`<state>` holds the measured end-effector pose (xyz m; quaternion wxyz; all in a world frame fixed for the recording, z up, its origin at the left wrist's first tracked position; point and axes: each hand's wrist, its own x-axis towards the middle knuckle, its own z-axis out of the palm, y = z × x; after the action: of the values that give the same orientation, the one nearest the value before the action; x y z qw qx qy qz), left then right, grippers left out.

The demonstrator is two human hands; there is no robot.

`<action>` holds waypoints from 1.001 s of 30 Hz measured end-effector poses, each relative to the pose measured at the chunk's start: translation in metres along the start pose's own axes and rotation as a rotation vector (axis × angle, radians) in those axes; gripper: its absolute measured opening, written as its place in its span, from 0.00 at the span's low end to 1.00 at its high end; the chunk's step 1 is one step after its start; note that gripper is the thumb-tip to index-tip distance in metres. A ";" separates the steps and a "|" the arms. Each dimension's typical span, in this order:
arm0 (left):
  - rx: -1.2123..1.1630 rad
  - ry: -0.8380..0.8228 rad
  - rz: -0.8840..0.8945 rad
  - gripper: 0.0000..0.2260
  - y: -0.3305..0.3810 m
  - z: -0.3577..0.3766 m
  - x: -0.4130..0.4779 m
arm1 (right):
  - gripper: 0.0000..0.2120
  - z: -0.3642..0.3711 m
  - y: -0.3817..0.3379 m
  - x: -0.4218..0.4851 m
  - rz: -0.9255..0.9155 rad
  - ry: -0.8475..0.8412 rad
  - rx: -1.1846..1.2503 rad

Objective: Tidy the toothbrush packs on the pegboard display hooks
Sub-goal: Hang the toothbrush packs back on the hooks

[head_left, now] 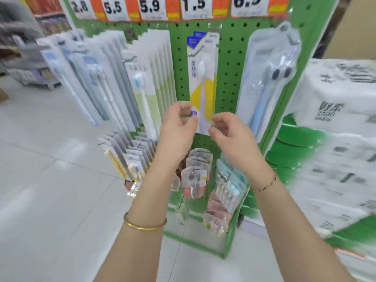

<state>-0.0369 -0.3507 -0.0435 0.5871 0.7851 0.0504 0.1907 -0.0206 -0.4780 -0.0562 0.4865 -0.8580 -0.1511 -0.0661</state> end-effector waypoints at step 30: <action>-0.140 0.070 0.233 0.10 0.022 -0.021 0.060 | 0.07 0.046 -0.031 0.051 -0.165 0.381 0.009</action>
<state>0.0074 -0.3208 -0.0036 0.6121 0.7358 -0.0341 0.2877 0.0159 -0.4139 -0.0418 0.5029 -0.8126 -0.1267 -0.2661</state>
